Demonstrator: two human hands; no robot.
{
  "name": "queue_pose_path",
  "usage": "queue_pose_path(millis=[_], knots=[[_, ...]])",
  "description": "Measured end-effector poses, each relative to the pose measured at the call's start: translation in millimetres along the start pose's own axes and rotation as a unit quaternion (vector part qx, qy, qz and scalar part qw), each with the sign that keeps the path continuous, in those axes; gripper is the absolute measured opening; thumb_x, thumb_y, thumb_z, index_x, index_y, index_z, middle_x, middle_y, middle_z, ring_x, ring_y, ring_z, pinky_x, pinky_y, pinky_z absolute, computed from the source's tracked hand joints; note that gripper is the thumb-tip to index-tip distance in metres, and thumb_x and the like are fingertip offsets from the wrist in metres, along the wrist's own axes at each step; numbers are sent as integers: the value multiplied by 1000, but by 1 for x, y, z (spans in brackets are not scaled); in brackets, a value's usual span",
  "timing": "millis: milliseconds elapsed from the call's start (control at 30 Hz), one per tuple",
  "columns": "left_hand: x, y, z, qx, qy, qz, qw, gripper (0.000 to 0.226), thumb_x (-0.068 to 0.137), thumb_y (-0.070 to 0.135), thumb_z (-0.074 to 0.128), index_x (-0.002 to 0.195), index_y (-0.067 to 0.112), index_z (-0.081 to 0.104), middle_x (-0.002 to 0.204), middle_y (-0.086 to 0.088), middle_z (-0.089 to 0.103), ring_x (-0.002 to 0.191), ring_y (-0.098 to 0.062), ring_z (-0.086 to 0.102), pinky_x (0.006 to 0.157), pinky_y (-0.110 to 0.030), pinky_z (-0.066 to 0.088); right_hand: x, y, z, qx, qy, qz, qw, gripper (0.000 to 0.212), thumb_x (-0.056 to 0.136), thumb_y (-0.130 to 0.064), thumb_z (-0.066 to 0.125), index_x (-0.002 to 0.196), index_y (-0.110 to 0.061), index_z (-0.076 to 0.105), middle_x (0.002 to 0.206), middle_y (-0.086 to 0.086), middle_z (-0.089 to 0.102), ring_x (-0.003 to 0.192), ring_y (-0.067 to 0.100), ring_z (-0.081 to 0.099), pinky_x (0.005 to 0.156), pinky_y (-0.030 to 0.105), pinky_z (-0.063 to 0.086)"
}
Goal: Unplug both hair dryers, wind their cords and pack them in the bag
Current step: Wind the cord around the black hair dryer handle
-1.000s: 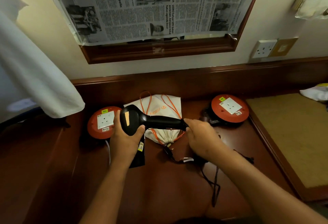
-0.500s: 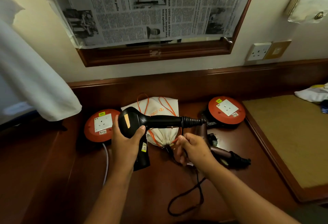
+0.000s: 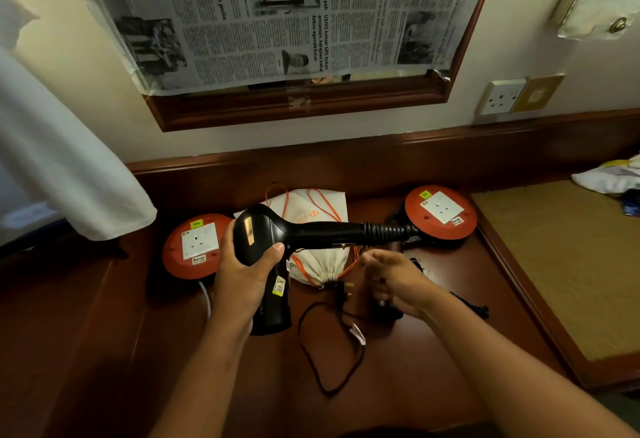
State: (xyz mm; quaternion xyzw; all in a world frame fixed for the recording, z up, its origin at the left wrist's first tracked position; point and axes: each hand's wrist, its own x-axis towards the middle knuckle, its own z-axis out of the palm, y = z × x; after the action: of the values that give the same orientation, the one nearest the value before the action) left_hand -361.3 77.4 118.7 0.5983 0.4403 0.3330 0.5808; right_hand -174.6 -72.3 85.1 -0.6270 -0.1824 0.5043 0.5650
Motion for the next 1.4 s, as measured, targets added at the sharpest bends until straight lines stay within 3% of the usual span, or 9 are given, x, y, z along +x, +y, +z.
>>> queue_pose_path(millis=[167, 267, 333, 500, 733, 900, 1067, 1333, 1400], knots=[[6, 3, -10, 12, -33, 5, 999, 74, 77, 23, 77, 138, 40, 38, 125, 1, 57, 110, -21, 60, 87, -45, 55, 15, -20, -18, -198, 92, -4, 976, 28, 87, -17, 65, 63, -10, 53, 51, 1, 43, 45, 13, 37, 44, 24, 31], [7, 6, -16, 32, -41, 22, 998, 79, 77, 22, 77, 142, 36, 34, 130, 3, 53, 115, -17, 56, 89, -36, 52, 21, -38, -31, -244, 34, -26, 969, 14, 85, 1, 60, 71, -2, 59, 60, 8, 51, 53, 16, 44, 47, 22, 36], [6, 7, -17, 59, -52, 38, 996, 82, 78, 21, 76, 145, 33, 31, 132, 5, 49, 116, -14, 52, 85, -26, 47, 21, -54, -34, -271, 16, -27, 962, 10, 87, -9, 63, 82, -2, 67, 71, 9, 63, 60, 15, 57, 53, 19, 47], [7, 3, -14, 122, -41, 75, 989, 83, 78, 25, 76, 145, 33, 28, 137, 3, 46, 121, -16, 49, 92, -28, 43, 22, -84, -26, -355, 31, -73, 931, 6, 85, -19, 67, 85, -14, 71, 80, 2, 69, 71, 12, 65, 62, 22, 52], [8, -1, -11, 196, 1, 97, 976, 88, 79, 29, 76, 149, 29, 23, 146, -4, 39, 130, -18, 40, 97, -27, 35, 12, -97, 0, -526, 67, -176, 829, 14, 88, -23, 64, 92, -13, 73, 89, -3, 70, 83, 12, 63, 72, 26, 51], [10, -5, -9, 226, 13, 97, 969, 89, 78, 33, 75, 150, 29, 22, 145, -7, 40, 131, -23, 41, 91, -27, 37, 7, -85, 18, -617, 61, -201, 758, 22, 93, -27, 55, 100, -14, 70, 96, 2, 66, 91, 22, 60, 80, 40, 51], [7, -6, -9, 217, 39, 90, 971, 88, 80, 30, 75, 150, 25, 21, 146, -7, 41, 130, -22, 43, 90, -20, 37, -19, -63, 36, -596, 101, -177, 777, 26, 98, -25, 43, 102, -13, 65, 92, 2, 60, 84, 21, 58, 75, 38, 51], [-3, -13, -6, 93, 86, 20, 992, 88, 79, 27, 75, 148, 34, 21, 147, -4, 40, 130, -23, 44, 95, -32, 42, -43, -27, 67, -447, 167, -174, 862, 46, 98, -10, 41, 144, -13, 38, 126, 6, 57, 116, 24, 54, 97, 36, 46], [-6, -11, -5, 46, 88, -3, 995, 87, 80, 26, 74, 148, 35, 21, 139, -1, 46, 121, -20, 49, 91, -32, 43, -45, -21, 69, -409, 168, -171, 880, 47, 97, -10, 44, 143, -16, 38, 120, 6, 62, 109, 22, 60, 93, 37, 51]])
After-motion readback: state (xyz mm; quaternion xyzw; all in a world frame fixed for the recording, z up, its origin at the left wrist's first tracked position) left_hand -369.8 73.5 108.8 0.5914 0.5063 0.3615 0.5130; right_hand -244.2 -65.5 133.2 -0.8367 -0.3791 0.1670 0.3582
